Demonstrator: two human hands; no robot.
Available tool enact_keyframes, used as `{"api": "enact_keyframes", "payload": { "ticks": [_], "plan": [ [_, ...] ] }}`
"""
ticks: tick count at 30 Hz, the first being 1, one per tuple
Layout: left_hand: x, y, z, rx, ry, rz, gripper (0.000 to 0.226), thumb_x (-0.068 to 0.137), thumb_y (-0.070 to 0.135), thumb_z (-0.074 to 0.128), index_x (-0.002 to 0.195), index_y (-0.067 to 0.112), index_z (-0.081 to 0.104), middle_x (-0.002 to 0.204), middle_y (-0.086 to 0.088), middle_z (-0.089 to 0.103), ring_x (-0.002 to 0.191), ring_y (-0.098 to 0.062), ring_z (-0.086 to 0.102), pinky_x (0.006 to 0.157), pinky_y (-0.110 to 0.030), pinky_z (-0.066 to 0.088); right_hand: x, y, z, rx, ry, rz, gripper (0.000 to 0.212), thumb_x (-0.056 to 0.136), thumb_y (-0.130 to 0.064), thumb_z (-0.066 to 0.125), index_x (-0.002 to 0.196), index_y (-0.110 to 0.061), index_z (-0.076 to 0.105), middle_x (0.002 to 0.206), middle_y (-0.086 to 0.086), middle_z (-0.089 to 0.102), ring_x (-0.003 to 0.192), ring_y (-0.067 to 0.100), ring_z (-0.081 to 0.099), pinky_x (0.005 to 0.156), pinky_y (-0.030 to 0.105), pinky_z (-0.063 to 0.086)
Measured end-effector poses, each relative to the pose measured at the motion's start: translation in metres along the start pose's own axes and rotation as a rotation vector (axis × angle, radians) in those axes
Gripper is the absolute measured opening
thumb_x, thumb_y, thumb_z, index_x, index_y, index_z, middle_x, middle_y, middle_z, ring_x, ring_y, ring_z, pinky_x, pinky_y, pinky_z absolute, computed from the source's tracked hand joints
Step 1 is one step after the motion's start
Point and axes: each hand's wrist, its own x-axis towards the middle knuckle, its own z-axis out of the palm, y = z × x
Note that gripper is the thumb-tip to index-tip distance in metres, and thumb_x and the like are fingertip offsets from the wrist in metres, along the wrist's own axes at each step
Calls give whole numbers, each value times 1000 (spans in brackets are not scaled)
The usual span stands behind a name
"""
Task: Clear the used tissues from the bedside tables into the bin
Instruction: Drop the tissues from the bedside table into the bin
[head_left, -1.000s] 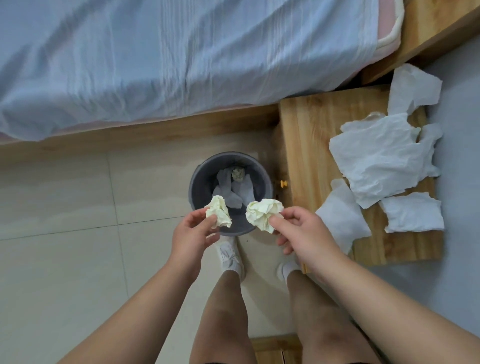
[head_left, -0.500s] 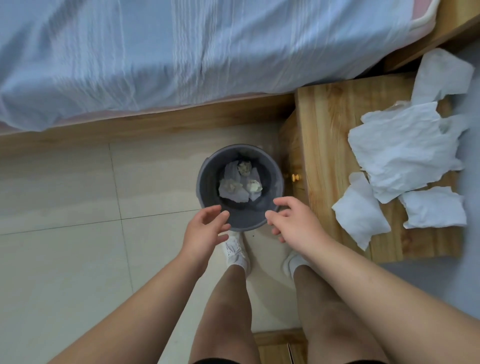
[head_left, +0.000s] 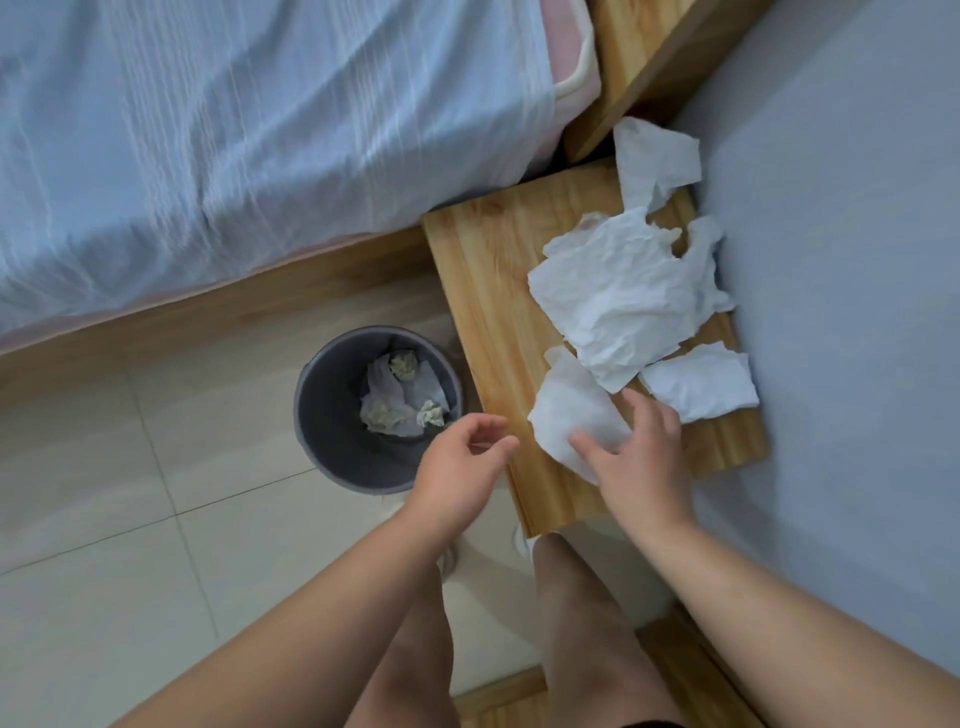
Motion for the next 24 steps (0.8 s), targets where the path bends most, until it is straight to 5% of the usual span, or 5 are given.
{"api": "enact_keyframes", "payload": {
  "ticks": [6, 10, 17, 21, 24],
  "plan": [
    [8, 3, 34, 105, -58, 7, 41, 96, 37, 73, 135, 36, 61, 116, 24, 64, 101, -1, 67, 88, -34, 63, 19, 23, -1, -69, -52, -16, 10, 99, -29, 65, 103, -21, 70, 103, -2, 68, 83, 11, 62, 60, 17, 39],
    [12, -1, 47, 259, -20, 48, 54, 96, 26, 73, 146, 35, 54, 126, 21, 62, 90, 2, 68, 67, -16, 52, 19, 24, -18, 193, -110, -12, 19, 100, -37, 63, 84, -30, 70, 72, -7, 69, 66, 7, 65, 52, 17, 45],
    [18, 6, 71, 633, 36, 188, 82, 88, 44, 79, 155, 47, 31, 150, 8, 37, 93, -12, 66, 67, -22, 47, 11, 38, -60, 693, -136, 100, 20, 93, -41, 64, 85, -27, 76, 65, 5, 70, 55, 13, 64, 58, 26, 57],
    [29, 15, 80, 920, 68, 359, 64, 93, 40, 75, 149, 41, 44, 162, 1, 28, 97, -20, 67, 59, -28, 51, 1, 53, -75, 768, -111, 149, 33, 83, -51, 65, 86, -20, 75, 66, 5, 69, 57, 18, 64, 62, 36, 56],
    [35, 19, 79, 1003, 52, 430, 25, 101, 30, 64, 126, 28, 66, 141, 0, 51, 95, -24, 66, 64, -38, 57, -10, 58, -81, 751, -132, 157, 34, 82, -52, 65, 87, -21, 76, 68, 6, 69, 59, 19, 65, 63, 37, 57]
  ]
}}
